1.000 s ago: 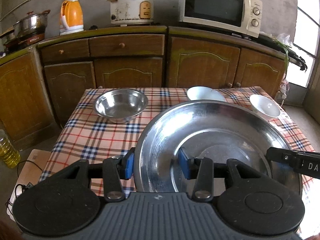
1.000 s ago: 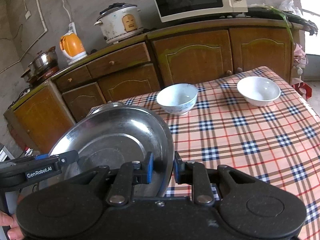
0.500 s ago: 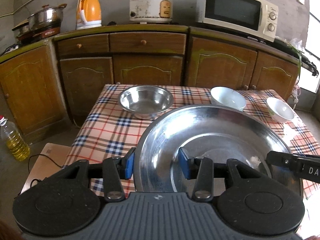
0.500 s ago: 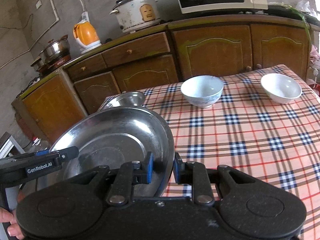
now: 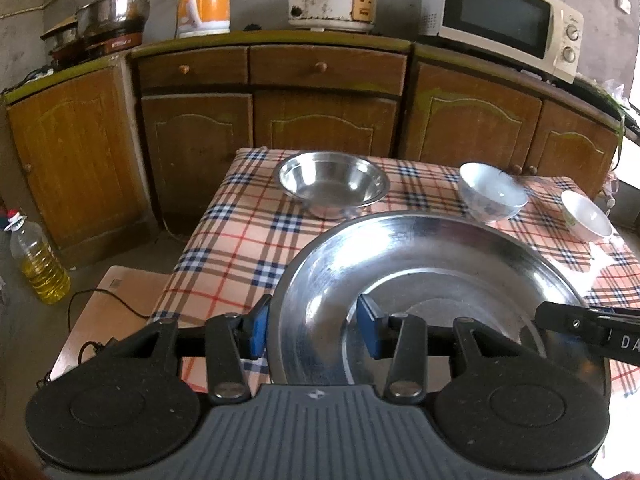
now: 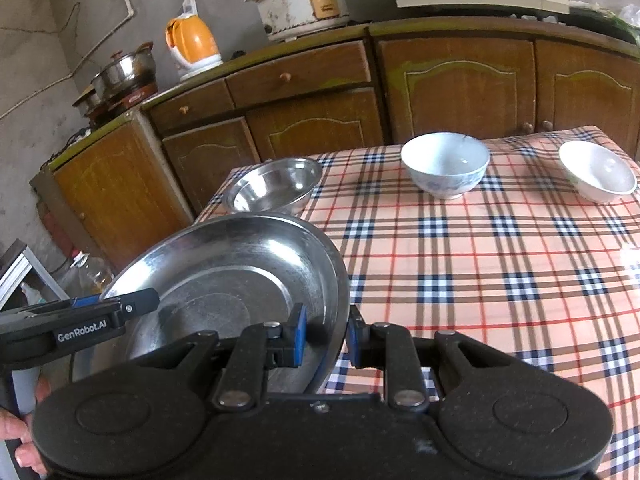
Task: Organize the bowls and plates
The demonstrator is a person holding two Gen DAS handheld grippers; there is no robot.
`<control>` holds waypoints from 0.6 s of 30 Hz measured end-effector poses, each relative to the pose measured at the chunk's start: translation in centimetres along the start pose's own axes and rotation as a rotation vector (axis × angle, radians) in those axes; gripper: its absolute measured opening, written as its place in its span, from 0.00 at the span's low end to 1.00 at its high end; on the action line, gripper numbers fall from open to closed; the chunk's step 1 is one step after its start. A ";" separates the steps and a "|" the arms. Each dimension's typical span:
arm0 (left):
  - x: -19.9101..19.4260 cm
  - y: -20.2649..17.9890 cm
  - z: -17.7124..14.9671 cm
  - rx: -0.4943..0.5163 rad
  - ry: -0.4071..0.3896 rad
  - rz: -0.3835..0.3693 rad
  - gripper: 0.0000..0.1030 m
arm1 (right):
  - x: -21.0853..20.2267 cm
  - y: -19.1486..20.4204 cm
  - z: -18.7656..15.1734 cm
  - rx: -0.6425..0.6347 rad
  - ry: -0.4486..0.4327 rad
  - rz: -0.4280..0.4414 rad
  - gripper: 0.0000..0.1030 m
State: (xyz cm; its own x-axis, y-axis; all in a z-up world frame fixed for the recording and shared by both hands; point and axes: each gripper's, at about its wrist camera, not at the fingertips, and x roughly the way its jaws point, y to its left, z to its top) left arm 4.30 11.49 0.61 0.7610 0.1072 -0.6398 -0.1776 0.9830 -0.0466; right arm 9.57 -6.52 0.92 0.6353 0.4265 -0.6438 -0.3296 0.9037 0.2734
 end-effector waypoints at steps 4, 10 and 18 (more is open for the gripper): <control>0.6 1.1 -0.3 -0.010 0.015 0.012 0.43 | 1.2 1.0 -0.1 -0.010 0.017 0.002 0.26; 1.5 2.6 -0.7 -0.016 0.033 0.028 0.43 | 3.3 2.1 -0.5 -0.016 0.042 0.013 0.26; 3.2 4.4 -1.4 -0.037 0.063 0.040 0.43 | 5.9 3.2 -1.0 -0.026 0.072 0.014 0.26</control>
State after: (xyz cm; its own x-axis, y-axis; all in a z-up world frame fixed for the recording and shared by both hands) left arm 5.09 15.92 -2.77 0.7123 0.1358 -0.6886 -0.2311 0.9718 -0.0475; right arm 11.56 -1.18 -2.77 0.5790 0.4348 -0.6897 -0.3569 0.8957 0.2651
